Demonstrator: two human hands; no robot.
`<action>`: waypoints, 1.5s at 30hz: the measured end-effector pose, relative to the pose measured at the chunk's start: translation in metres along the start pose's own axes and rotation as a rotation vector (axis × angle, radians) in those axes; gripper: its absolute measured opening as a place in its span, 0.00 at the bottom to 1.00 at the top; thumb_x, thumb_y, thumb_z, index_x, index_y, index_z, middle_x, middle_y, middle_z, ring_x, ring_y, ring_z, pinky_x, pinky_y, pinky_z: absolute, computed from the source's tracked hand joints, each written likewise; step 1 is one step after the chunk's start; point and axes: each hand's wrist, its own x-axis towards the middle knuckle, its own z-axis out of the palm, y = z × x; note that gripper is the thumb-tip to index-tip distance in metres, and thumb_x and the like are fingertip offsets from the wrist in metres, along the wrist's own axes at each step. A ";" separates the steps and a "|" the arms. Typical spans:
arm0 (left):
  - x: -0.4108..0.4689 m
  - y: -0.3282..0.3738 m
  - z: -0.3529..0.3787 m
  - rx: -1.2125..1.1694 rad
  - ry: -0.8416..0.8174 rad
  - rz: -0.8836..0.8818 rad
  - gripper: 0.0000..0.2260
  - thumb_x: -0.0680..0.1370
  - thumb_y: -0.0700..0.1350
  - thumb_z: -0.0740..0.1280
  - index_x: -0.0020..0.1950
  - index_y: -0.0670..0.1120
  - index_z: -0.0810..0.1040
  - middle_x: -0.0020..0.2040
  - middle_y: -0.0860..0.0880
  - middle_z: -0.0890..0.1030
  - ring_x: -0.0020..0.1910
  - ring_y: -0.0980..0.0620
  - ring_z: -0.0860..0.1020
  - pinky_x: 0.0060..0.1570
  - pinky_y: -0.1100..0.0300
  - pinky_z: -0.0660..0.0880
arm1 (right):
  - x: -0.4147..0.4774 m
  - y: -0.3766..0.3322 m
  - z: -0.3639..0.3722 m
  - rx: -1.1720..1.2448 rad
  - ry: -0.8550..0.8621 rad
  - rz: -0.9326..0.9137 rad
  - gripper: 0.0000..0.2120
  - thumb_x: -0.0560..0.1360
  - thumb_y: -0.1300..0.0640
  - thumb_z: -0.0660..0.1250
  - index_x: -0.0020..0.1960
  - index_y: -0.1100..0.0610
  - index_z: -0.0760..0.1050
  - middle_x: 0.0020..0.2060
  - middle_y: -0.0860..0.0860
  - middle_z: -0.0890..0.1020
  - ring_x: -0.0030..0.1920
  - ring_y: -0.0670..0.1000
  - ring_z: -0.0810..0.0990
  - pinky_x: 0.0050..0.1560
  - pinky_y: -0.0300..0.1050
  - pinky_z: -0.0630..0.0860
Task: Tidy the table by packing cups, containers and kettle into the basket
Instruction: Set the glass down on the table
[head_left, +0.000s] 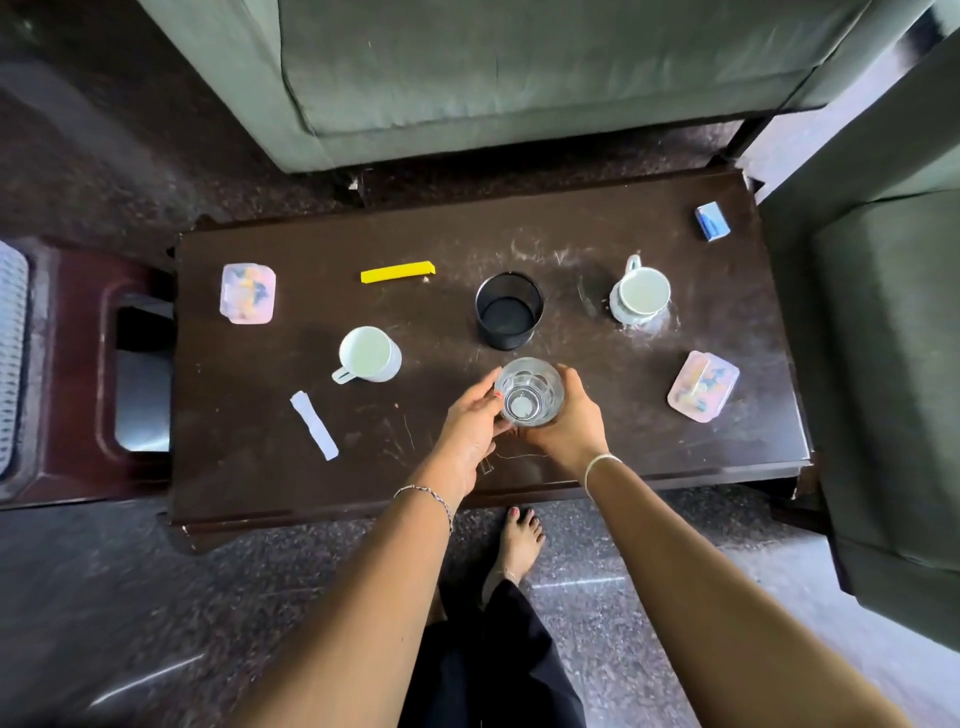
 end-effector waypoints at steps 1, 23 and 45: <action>0.001 0.000 0.001 0.002 0.005 -0.002 0.16 0.83 0.45 0.60 0.67 0.61 0.75 0.61 0.56 0.80 0.48 0.58 0.81 0.54 0.56 0.70 | 0.001 0.000 0.000 -0.012 -0.005 0.000 0.38 0.60 0.54 0.78 0.65 0.48 0.65 0.46 0.43 0.79 0.49 0.51 0.81 0.47 0.43 0.77; -0.017 0.020 -0.011 -0.007 0.062 0.002 0.17 0.82 0.41 0.61 0.71 0.49 0.72 0.60 0.49 0.76 0.54 0.51 0.75 0.43 0.64 0.71 | -0.026 -0.027 -0.002 -0.142 -0.003 -0.031 0.56 0.58 0.51 0.82 0.76 0.54 0.52 0.73 0.53 0.65 0.73 0.55 0.63 0.72 0.49 0.58; -0.164 0.065 -0.322 -0.294 0.403 0.377 0.13 0.81 0.40 0.61 0.65 0.46 0.77 0.58 0.49 0.79 0.54 0.53 0.77 0.51 0.62 0.69 | -0.138 -0.303 0.151 -0.341 -0.146 -0.589 0.34 0.73 0.56 0.69 0.75 0.58 0.60 0.75 0.55 0.63 0.76 0.54 0.57 0.74 0.46 0.54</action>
